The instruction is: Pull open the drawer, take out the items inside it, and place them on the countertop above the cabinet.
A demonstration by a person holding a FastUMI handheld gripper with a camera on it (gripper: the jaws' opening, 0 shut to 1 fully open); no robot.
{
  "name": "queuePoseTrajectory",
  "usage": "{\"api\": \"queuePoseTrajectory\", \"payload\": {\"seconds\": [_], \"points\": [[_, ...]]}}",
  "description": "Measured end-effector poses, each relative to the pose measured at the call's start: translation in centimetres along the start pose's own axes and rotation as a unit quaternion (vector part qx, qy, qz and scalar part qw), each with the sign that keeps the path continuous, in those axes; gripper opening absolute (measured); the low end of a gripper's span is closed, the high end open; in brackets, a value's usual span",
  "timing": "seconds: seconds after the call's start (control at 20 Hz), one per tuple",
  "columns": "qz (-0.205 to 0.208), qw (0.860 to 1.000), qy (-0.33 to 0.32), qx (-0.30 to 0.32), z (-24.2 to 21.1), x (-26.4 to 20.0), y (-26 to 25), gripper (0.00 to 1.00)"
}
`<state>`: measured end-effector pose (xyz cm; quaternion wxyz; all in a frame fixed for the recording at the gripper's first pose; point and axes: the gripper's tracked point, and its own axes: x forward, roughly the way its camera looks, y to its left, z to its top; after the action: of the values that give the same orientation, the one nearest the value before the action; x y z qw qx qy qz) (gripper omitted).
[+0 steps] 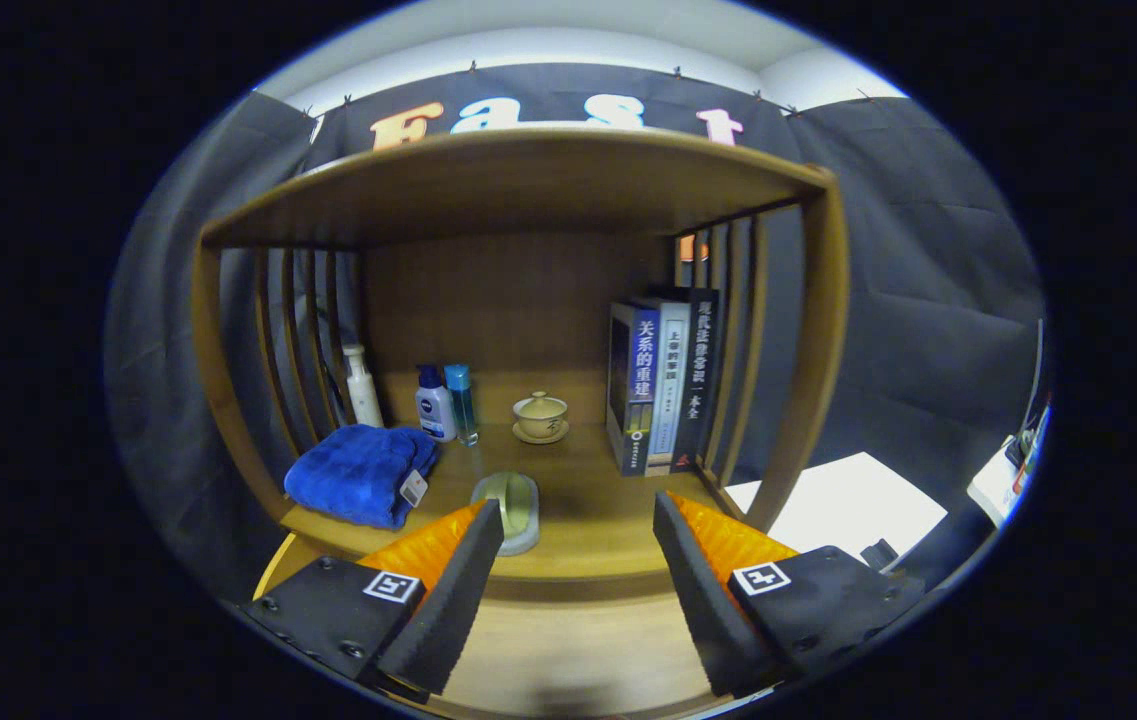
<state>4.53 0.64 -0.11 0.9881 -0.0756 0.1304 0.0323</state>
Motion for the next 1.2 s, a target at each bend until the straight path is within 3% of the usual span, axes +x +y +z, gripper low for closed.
{"api": "queuePoseTrajectory", "payload": {"seconds": [0.5,0.9,1.2], "points": [[-0.018,0.996,-0.073,0.043,-6.9,-9.7,-5.4,0.98],[-0.052,0.996,-0.06,0.035,-16.7,-11.9,-7.3,0.99],[-0.058,0.997,-0.042,0.038,-21.0,-12.5,-8.2,0.99]]}}
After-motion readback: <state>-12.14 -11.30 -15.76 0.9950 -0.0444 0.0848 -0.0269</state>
